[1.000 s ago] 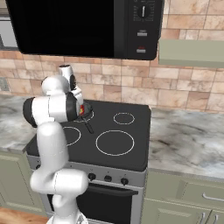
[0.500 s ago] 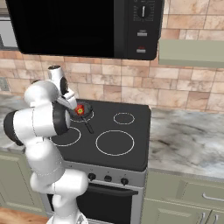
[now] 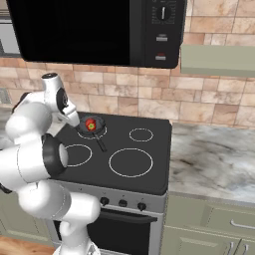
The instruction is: Place the pan on the rear left burner on the stove. Then place the tomato and the onion in the pan and turn on the rear left burner.
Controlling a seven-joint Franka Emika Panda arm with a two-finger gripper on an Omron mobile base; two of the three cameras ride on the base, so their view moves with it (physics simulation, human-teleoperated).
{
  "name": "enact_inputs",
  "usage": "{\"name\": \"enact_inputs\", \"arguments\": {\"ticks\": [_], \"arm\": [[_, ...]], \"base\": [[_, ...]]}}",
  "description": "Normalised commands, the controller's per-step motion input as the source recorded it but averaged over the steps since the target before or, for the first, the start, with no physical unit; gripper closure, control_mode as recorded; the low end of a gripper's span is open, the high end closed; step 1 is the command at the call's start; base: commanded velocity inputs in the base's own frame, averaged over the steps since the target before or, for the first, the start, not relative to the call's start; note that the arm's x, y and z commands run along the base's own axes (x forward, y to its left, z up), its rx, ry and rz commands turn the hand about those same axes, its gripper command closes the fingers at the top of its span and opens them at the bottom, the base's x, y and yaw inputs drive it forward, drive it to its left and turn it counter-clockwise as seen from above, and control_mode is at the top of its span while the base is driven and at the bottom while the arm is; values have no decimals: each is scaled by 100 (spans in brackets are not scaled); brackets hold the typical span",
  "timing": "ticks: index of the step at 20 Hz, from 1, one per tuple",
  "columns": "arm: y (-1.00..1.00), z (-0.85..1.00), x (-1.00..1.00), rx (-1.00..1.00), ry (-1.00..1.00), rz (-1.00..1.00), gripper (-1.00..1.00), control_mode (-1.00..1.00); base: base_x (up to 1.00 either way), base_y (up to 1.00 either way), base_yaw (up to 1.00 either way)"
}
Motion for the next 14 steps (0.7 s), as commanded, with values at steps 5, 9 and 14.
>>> {"name": "enact_inputs", "arguments": {"ticks": [5,9,14], "arm": [[16,37,-25,0,4,0,-100,-100],[10,12,-38,0,14,0,-100,-100],[10,3,-46,0,19,0,-100,-100]], "base": [[0,0,0],[0,0,0],[0,0,0]]}}
